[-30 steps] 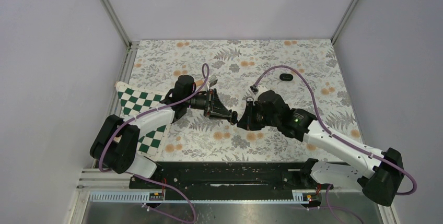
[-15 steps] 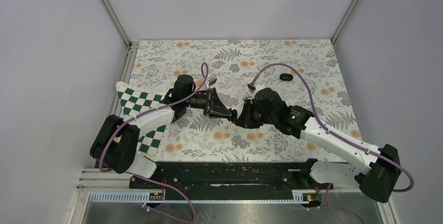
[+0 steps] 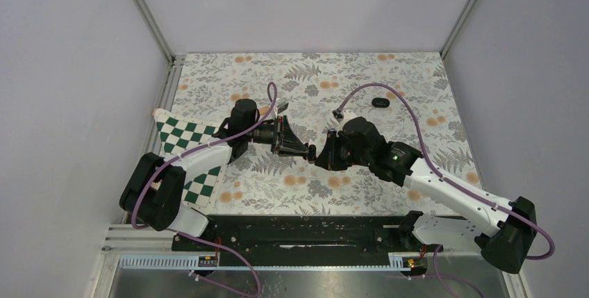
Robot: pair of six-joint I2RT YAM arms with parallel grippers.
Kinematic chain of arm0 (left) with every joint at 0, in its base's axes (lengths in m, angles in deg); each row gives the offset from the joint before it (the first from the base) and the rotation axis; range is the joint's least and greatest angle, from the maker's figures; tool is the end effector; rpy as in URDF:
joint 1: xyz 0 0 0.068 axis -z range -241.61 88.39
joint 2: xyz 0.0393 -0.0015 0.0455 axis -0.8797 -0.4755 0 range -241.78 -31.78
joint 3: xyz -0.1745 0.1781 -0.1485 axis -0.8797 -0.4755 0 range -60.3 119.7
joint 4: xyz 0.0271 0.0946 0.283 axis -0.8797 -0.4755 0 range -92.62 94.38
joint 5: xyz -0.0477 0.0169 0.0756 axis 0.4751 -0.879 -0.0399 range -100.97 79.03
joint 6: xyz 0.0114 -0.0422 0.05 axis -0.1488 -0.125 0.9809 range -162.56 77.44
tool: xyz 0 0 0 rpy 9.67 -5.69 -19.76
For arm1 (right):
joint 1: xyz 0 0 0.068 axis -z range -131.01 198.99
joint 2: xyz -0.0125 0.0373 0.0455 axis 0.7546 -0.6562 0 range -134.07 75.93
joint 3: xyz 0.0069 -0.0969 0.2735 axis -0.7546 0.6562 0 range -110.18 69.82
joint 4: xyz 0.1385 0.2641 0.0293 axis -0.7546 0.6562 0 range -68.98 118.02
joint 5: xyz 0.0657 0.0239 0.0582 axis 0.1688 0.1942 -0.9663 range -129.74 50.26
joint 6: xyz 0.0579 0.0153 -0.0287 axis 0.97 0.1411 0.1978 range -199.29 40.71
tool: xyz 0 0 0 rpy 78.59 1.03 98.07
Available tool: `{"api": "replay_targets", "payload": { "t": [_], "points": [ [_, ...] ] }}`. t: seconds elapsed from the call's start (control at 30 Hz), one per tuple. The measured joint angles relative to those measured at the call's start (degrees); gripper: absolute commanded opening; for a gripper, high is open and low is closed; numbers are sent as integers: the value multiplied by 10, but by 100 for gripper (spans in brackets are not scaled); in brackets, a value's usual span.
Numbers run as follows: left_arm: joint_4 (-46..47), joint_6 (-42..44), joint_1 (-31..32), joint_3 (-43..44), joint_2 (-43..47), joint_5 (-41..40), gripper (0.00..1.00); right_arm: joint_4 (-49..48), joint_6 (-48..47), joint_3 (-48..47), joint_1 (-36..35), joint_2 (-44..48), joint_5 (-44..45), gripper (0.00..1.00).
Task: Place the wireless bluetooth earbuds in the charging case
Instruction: Adjust the left earbud in the left side groove of the charging case.
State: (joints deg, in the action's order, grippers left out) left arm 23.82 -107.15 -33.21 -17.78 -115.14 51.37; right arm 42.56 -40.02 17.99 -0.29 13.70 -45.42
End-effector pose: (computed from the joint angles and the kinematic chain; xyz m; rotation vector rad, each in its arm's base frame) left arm 0.2718 -0.2000 0.2164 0.1788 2.3626 -1.9959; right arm 0.1835 0.2212 0.3036 -0.2636 2.2846 0.9722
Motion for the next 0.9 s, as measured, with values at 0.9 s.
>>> {"api": "replay_targets", "payload": {
  "t": [0.9],
  "points": [
    [12,-5,0,-7,0,0,0,22,-15,-27,1,-8,7,10]
  ]
}}
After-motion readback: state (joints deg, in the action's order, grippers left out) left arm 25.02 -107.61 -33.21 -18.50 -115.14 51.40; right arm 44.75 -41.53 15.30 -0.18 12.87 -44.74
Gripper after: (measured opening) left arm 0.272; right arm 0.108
